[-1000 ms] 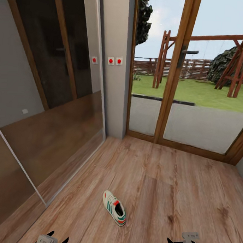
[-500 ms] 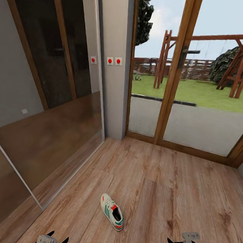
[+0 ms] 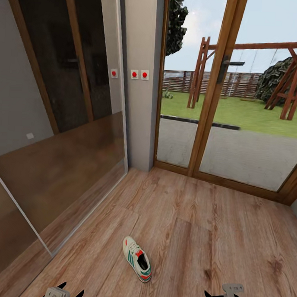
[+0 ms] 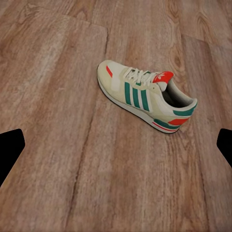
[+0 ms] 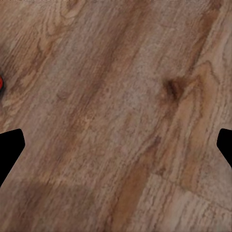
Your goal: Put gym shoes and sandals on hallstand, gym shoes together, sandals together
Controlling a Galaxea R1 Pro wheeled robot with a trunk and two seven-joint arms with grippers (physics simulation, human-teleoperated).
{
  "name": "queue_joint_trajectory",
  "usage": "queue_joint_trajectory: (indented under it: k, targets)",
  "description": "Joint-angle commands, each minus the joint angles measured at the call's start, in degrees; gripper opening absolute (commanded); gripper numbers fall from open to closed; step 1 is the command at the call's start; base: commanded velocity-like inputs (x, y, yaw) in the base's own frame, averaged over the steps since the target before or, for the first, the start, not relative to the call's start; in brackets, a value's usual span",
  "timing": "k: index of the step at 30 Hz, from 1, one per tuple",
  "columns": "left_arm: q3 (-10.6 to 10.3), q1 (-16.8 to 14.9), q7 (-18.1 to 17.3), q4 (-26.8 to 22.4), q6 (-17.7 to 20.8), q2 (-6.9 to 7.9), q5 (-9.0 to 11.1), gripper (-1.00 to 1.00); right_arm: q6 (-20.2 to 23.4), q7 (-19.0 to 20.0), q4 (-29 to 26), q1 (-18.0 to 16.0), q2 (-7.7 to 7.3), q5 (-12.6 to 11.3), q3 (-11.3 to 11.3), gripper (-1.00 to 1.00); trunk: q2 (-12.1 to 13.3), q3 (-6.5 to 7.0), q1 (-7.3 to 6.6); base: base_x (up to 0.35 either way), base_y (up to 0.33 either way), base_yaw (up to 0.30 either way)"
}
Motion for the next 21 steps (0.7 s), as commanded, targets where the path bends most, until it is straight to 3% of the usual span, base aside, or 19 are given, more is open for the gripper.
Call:
queue_joint_trajectory:
  k: [1, 13, 21]
  targets:
    - [0.12, -0.04, -0.46, 0.06, 0.07, -0.01, 0.36, 1.00, -0.17, 0.26, 0.03, -0.03, 0.00, 0.43, -0.50, 1.00, -0.02, -0.05, -0.01, 0.000, 0.000, 0.000]
    - [0.12, -0.04, -0.46, 0.06, 0.07, -0.01, 0.36, 1.00, -0.18, 0.26, 0.03, -0.03, 0.00, 0.42, -0.55, 1.00, -0.02, -0.05, -0.01, 0.000, 0.000, 0.014]
    - [0.14, -0.04, -0.46, 0.05, 0.07, -0.01, 0.38, 1.00, -0.19, 0.26, 0.03, -0.03, 0.00, 0.42, -0.54, 1.00, -0.02, -0.05, -0.01, 0.000, 0.000, 0.195]
